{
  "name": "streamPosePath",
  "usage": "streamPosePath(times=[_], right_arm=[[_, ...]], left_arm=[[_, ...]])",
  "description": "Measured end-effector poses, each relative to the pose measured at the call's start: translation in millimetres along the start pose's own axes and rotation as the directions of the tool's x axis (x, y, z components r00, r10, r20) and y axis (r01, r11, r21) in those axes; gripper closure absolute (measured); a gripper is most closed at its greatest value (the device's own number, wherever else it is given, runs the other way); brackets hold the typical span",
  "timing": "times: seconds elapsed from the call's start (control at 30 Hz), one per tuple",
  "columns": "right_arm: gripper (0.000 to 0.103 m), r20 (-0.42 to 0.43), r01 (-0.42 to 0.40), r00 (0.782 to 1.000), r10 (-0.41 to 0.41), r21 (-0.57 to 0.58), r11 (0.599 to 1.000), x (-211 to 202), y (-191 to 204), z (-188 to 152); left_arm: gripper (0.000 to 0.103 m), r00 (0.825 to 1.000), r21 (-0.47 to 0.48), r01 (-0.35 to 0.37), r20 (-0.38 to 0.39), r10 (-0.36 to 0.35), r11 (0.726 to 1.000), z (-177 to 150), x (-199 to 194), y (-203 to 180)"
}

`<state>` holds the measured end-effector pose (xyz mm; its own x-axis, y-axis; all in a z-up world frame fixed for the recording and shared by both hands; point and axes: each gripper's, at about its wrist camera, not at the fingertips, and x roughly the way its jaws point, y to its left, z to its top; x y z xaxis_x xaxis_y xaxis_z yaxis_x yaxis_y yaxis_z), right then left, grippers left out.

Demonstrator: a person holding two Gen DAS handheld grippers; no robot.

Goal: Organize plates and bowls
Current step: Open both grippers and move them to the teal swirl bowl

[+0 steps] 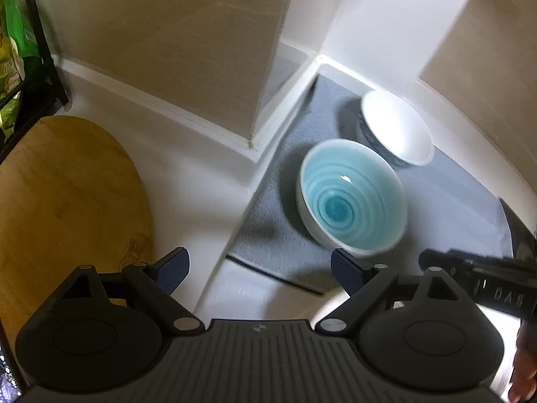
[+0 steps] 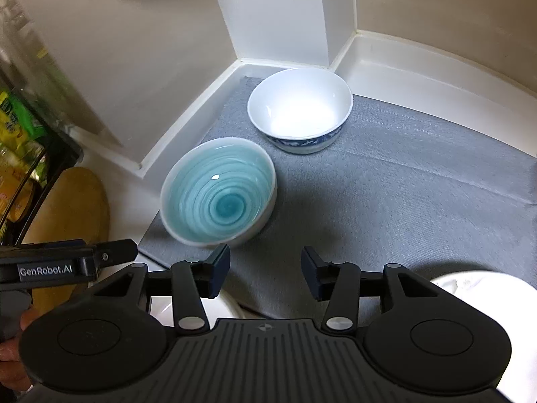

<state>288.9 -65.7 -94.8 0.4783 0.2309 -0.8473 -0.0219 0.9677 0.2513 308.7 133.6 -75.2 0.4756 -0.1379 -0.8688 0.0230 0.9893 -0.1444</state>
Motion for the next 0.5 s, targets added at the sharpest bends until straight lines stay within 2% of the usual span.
streamPosePath(times=[0.17, 0.5], right_arm=[[0.053, -0.025, -0.007, 1.0, 0.007, 0.033, 0.999, 17.2, -6.2, 14.1], [0.053, -0.035, -0.025, 0.999, 0.027, 0.064, 0.998, 38.6, -16.0, 28.8]], left_arm=[[0.009, 0.999, -0.034, -0.02, -0.033, 0.019, 0.999, 14.7, 14.8, -1.2], [0.009, 0.998, -0.005, -0.04, -0.049, 0.039, 0.999, 29.7, 34.0, -20.5]])
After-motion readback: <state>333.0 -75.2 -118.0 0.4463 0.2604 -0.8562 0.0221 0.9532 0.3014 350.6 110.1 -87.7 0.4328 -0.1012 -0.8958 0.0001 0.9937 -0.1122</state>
